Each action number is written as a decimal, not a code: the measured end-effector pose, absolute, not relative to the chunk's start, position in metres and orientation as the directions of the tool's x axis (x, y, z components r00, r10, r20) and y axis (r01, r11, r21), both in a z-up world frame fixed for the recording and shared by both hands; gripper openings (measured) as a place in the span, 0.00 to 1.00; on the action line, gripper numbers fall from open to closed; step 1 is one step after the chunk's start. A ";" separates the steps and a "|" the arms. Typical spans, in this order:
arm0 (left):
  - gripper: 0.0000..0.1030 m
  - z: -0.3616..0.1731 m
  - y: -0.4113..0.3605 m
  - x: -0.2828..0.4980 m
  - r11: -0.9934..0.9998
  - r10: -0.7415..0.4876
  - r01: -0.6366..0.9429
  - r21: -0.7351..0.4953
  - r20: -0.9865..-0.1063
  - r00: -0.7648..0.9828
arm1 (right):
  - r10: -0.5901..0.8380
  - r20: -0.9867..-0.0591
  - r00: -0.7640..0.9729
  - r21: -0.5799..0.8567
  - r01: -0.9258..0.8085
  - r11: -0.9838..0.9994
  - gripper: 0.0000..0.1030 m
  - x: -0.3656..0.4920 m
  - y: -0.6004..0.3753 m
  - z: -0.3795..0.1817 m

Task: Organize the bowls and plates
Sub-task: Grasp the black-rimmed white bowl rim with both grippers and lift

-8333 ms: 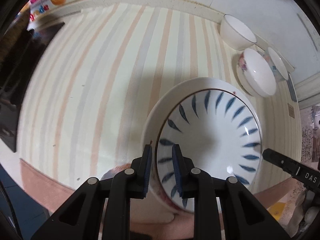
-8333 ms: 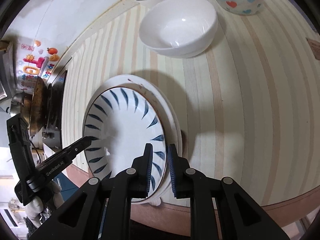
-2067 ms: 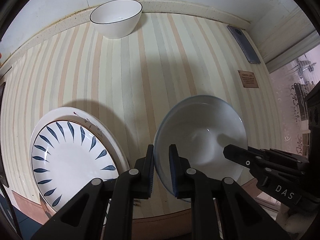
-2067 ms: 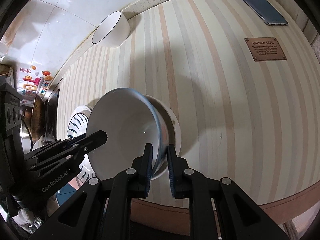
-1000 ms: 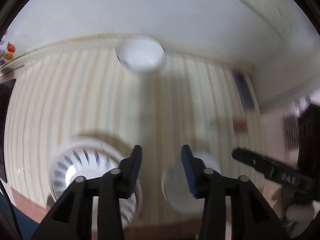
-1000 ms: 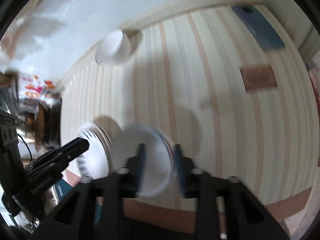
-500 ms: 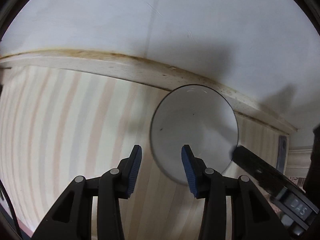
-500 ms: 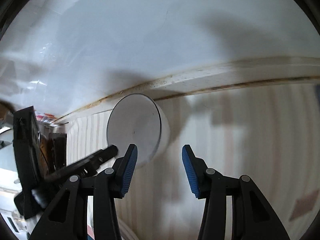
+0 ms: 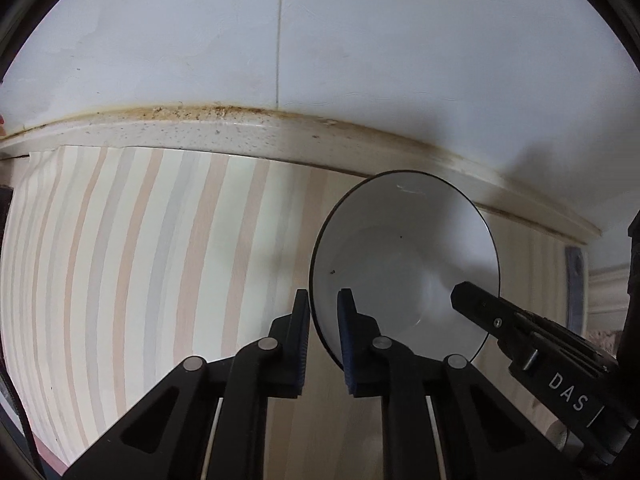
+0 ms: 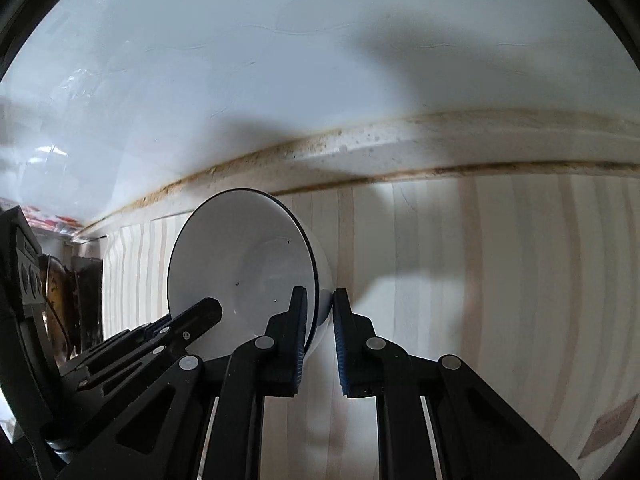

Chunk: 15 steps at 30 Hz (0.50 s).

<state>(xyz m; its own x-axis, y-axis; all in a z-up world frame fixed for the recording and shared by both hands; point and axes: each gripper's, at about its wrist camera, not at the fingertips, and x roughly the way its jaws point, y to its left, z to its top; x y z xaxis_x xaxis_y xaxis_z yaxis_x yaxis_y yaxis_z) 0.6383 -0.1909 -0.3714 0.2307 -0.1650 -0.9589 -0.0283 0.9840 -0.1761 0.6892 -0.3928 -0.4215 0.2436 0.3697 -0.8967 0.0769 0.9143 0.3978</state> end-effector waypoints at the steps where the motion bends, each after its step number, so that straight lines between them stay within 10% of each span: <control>1: 0.11 -0.364 -0.192 0.630 0.984 -0.169 -0.018 -0.179 -0.956 0.238 | 0.370 -0.895 0.249 0.399 0.077 0.914 0.14 0.681 -0.395 -0.416; 15: 0.11 -0.270 -0.214 0.536 0.964 -0.258 0.142 -0.225 -0.922 0.290 | 0.351 -0.868 0.352 0.403 0.085 0.911 0.15 0.535 -0.429 -0.316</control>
